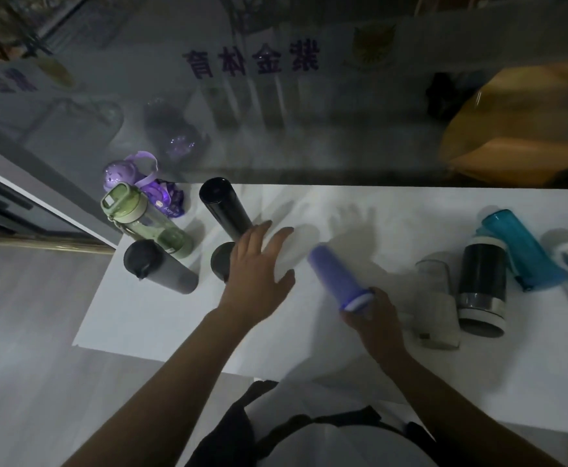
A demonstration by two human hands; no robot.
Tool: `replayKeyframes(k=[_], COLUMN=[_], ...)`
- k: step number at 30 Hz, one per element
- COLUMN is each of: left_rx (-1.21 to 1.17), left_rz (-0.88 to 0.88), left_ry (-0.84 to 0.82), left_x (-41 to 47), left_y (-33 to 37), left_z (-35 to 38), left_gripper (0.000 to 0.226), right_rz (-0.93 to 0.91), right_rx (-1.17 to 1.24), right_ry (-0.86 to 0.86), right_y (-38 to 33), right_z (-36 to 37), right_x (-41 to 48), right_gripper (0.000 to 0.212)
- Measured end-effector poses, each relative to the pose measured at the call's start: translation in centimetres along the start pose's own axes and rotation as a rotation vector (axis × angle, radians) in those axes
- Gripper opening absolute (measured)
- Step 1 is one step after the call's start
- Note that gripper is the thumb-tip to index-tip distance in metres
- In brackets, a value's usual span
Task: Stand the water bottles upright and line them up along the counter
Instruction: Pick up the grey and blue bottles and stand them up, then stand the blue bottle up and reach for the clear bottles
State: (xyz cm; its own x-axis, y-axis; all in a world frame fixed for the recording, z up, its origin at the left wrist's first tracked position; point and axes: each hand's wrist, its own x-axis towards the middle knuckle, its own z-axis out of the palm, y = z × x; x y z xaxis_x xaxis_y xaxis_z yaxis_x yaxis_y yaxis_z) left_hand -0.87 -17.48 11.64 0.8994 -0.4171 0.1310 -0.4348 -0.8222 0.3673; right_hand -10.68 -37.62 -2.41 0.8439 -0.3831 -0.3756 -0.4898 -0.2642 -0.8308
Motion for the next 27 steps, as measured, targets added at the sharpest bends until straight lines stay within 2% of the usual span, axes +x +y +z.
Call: replayKeyframes(k=[3,5,9,13,18,27], left_rx=[-0.168,-0.15,0.032,0.08,0.011,-0.088], left_rz=[-0.009,0.005,-0.155,-0.262,-0.396,-0.578], left_ry=[-0.075,-0.17,-0.48,-0.612,-0.618,-0.49], left_x=[-2.3,-3.9,-7.0,-9.1,-10.6,-13.1], left_y=[0.4,-0.3,-2.2,-3.7,-3.8,-2.6], left_z=[3.3,5.9,9.8,11.8,12.4,11.5], left_gripper=[0.069,0.073,0.084,0.087,0.087,0.087], right_rz=[-0.036,-0.111,-0.218,-0.302,-0.393,-0.396], right_rx=[0.113,0.152,-0.013,-0.247,-0.482,-0.575], right_ry=[0.032,0.043,0.069,-0.016,-0.079,-0.158], right_y=[-2.1,-3.7,-7.9,-12.0,-14.5,-14.6], right_z=[-1.6,-2.2,-3.1,-3.4,-2.7,-1.6], right_x=[0.4,1.2,4.0,6.4,7.7,8.3], right_gripper=[0.063,0.068,0.073,0.079,0.081,0.081])
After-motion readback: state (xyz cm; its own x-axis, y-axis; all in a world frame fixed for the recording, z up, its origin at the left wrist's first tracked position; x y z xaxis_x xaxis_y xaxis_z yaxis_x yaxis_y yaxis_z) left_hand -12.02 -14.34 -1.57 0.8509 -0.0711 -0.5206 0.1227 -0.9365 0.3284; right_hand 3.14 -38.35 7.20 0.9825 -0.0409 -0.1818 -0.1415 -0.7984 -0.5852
